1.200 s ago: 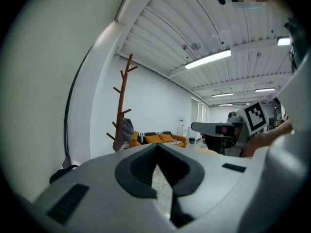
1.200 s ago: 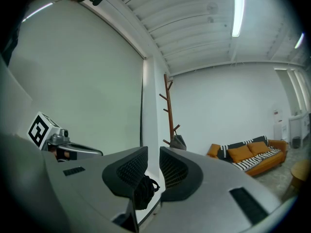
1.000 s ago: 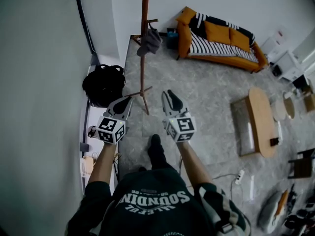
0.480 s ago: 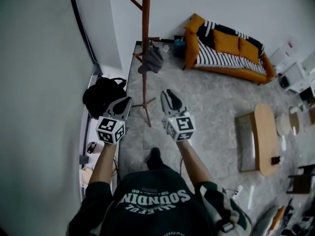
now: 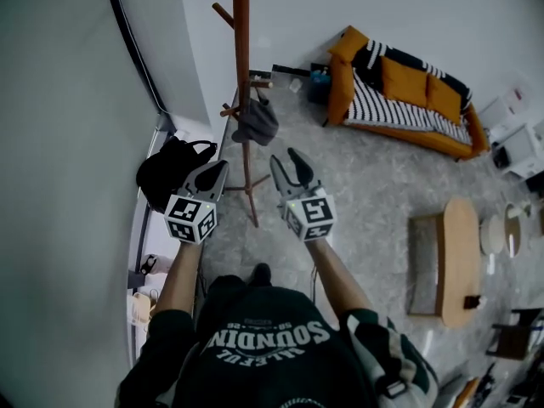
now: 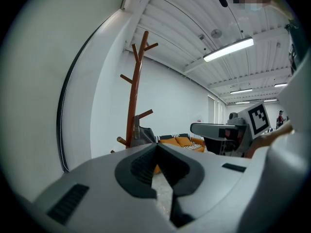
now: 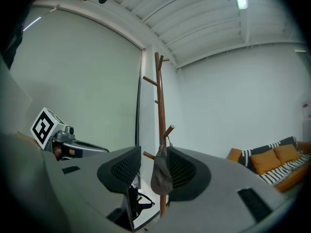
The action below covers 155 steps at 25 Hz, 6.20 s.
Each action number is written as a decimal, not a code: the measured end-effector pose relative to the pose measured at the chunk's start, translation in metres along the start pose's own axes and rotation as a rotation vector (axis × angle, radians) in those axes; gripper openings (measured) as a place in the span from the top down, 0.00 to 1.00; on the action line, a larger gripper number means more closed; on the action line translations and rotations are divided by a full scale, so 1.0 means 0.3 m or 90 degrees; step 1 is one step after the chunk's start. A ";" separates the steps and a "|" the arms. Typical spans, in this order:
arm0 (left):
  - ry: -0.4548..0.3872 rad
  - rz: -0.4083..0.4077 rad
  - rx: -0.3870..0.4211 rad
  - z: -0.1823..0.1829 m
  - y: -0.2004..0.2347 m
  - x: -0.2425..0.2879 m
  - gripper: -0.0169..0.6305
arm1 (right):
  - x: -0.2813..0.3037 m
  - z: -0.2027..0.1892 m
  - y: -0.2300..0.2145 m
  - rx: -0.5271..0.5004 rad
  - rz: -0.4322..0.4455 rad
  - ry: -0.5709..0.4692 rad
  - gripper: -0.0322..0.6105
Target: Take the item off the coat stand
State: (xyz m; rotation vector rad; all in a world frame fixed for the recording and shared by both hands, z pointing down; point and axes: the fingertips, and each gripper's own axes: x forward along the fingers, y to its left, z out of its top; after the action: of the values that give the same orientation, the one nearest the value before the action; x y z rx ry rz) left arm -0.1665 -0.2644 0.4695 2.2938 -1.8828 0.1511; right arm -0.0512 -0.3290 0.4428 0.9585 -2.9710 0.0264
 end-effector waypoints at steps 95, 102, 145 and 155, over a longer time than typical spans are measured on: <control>0.018 0.090 -0.039 -0.090 0.312 -0.082 0.97 | 0.552 -0.257 -0.114 -0.098 0.115 0.187 0.88; 0.015 0.073 -0.031 -0.083 0.263 -0.060 0.97 | 0.493 -0.189 -0.118 -0.105 0.114 0.172 0.88; 0.023 -0.024 -0.006 -0.089 0.029 0.073 0.97 | -0.014 -0.148 -0.187 -0.019 0.031 0.096 0.90; 0.020 -0.025 -0.008 -0.086 0.031 0.061 0.97 | -0.018 -0.148 -0.169 -0.024 0.031 0.103 0.90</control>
State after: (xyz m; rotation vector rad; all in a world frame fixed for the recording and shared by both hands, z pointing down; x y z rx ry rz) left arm -0.1712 -0.2788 0.4988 2.3042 -1.8172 0.1696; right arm -0.0166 -0.3660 0.4875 0.8365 -2.8355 0.0455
